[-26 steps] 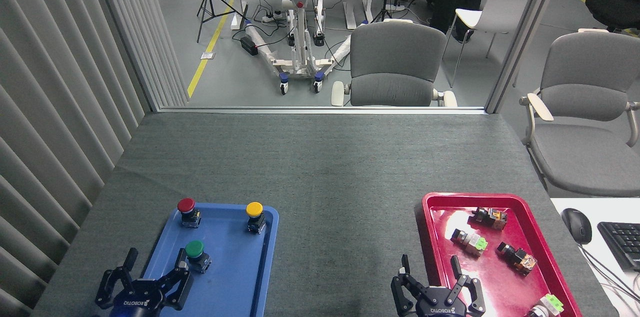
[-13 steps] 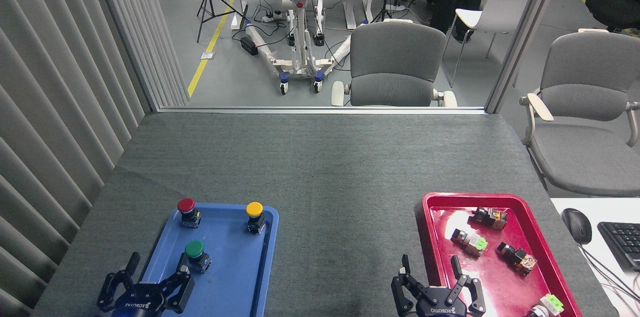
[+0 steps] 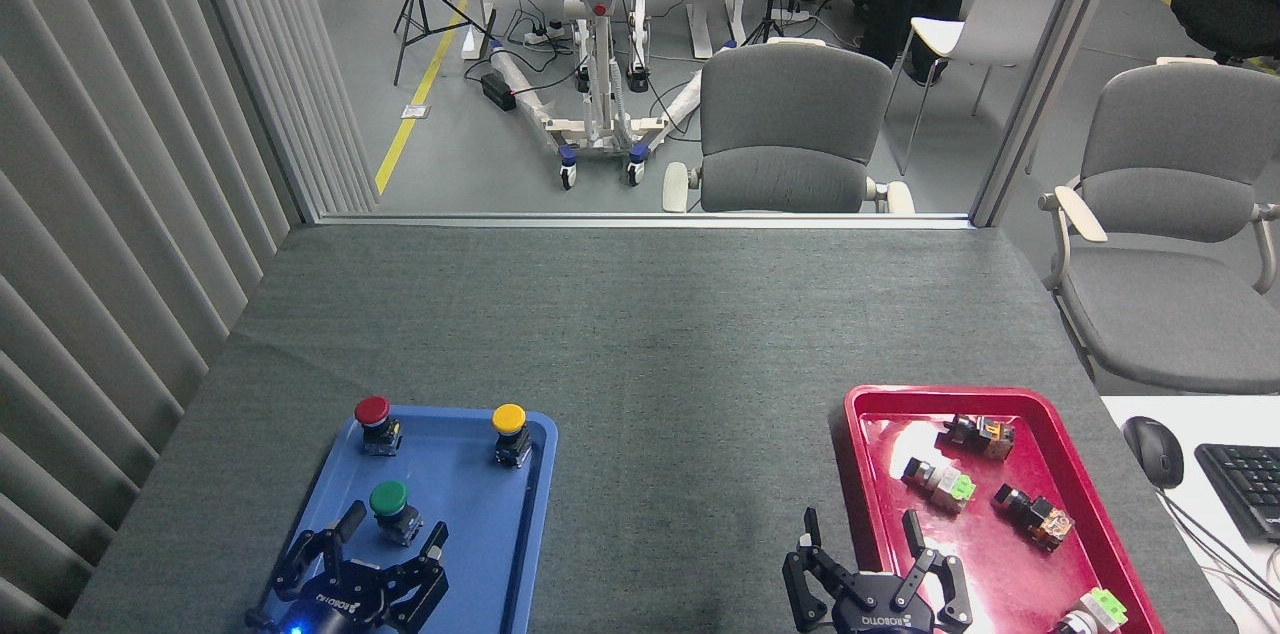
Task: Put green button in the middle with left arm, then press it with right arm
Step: 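Grasp the green button with the left gripper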
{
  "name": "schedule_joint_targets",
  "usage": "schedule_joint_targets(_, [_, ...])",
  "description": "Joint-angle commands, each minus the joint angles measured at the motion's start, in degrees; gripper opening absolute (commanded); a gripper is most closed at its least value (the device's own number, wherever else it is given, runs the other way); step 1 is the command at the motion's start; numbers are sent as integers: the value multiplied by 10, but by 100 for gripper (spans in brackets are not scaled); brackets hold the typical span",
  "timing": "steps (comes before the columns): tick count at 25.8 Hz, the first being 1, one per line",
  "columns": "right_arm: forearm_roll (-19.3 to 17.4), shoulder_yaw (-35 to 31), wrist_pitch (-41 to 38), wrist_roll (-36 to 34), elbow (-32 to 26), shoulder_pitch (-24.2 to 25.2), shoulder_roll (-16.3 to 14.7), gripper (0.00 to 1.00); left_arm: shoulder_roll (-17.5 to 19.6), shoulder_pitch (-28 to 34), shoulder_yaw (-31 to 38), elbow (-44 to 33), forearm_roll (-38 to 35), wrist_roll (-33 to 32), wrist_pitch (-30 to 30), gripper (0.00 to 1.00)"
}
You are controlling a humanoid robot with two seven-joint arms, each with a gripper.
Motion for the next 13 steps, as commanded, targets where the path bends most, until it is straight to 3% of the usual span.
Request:
schedule_joint_targets(1, [0,0,0,-1,0,0,0,99,-1,-25,-4,48,0,0,-15,100])
schedule_joint_targets(13, [0,0,0,-1,0,0,0,99,1,-71,-4,130,0,4,20,99])
